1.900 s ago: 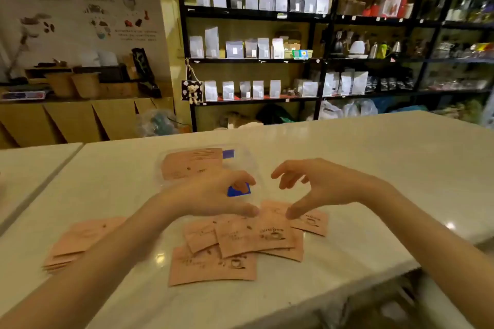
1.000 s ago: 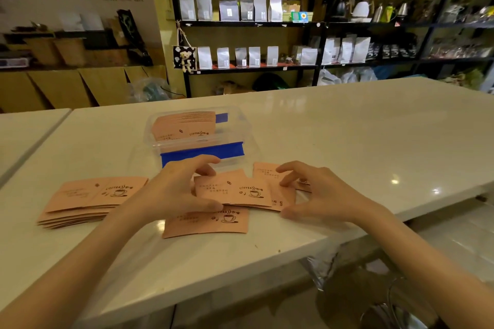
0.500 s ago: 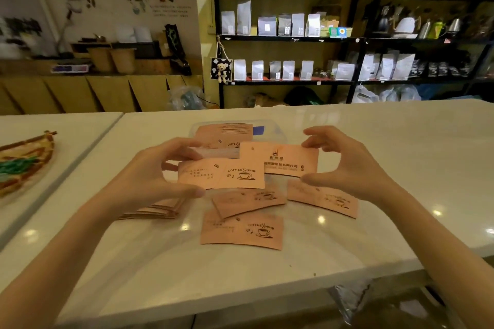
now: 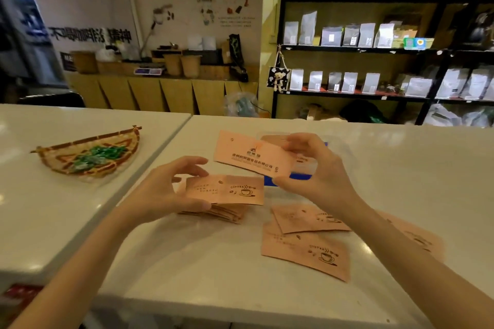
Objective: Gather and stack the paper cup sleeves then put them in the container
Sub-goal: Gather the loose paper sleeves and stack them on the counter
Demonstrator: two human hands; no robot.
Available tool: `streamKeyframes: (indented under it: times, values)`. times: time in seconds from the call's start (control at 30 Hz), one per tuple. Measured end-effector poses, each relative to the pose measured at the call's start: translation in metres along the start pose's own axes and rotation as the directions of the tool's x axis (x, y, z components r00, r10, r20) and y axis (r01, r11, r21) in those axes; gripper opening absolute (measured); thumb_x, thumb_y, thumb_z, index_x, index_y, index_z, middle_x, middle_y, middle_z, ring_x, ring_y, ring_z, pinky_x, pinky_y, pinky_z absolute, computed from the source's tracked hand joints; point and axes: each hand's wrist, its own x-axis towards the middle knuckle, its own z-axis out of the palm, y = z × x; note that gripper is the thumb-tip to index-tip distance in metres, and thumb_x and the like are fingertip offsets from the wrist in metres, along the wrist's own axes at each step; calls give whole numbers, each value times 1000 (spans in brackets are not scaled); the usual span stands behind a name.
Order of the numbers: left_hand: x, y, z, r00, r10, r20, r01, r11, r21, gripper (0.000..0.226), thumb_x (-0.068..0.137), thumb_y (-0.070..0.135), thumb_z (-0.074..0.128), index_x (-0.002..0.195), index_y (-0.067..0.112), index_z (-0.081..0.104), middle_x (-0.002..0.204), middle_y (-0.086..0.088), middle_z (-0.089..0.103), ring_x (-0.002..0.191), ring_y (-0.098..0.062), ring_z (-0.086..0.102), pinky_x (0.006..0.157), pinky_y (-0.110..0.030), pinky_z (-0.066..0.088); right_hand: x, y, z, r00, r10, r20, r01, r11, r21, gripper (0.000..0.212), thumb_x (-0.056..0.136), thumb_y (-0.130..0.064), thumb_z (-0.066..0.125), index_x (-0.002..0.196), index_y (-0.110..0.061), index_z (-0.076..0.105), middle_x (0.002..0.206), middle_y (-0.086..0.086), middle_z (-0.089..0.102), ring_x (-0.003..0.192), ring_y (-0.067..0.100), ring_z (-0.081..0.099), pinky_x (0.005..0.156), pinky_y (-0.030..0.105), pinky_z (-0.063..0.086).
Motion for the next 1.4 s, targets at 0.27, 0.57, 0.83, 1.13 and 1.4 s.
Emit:
streamKeyframes:
  times: [0.27,0.57,0.83,1.13,1.4]
  values:
    - [3,-30,5,996,-85,-28,82,993,-86,84,55,27,83,123,40,34,109,20,50,106,-5,44,105,-37,33,-2,2,49,966,105,237,-113,993,23,61,67,-29,75,118,-38,41,106,-27,47,107,2,46,81,14,42]
    - [0,-41,17,989,-143,-35,141,988,-64,90,61,29,79,133,35,26,130,11,45,127,-19,37,108,-38,30,-6,13,55,928,152,339,-143,988,-51,55,74,-34,68,122,-31,43,127,-13,49,116,5,40,91,22,34]
    - [-5,9,35,994,90,59,-102,966,238,79,49,75,53,121,49,38,147,14,22,134,-6,5,112,-44,10,-17,13,17,909,209,361,-160,974,-160,49,73,-40,66,118,-38,49,124,-19,48,114,1,42,96,25,39]
    - [-2,42,88,925,256,280,-343,881,327,74,59,76,40,123,40,44,150,15,15,126,8,-12,108,-31,-14,-41,36,-53,800,373,470,-150,883,-444,49,77,-44,62,124,-34,49,132,-10,46,120,7,40,101,25,35]
    - [-1,37,95,914,247,323,-381,795,472,86,62,79,34,137,38,25,153,12,7,125,6,-22,104,-33,-24,-58,55,-63,791,391,471,-106,845,-524,58,82,-45,55,135,-32,35,145,-8,33,136,9,21,113,31,21]
